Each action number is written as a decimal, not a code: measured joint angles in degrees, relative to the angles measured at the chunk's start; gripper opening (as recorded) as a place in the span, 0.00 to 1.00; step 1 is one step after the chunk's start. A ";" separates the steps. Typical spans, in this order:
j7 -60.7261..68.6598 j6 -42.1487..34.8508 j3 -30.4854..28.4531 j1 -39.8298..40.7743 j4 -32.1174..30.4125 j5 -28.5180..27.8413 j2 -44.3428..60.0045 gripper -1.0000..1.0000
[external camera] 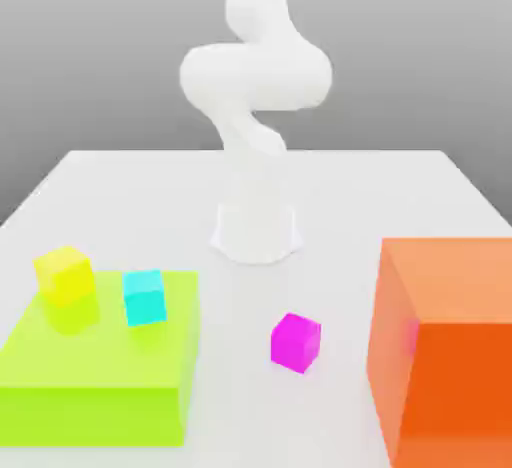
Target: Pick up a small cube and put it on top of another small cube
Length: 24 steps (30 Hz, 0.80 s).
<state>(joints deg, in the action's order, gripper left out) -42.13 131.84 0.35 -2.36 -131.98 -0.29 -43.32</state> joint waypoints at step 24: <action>60.38 13.74 3.77 -31.00 -12.38 -2.49 31.63 0.50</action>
<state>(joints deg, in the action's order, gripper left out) 18.25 145.58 4.12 -33.36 -144.36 -2.78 -11.68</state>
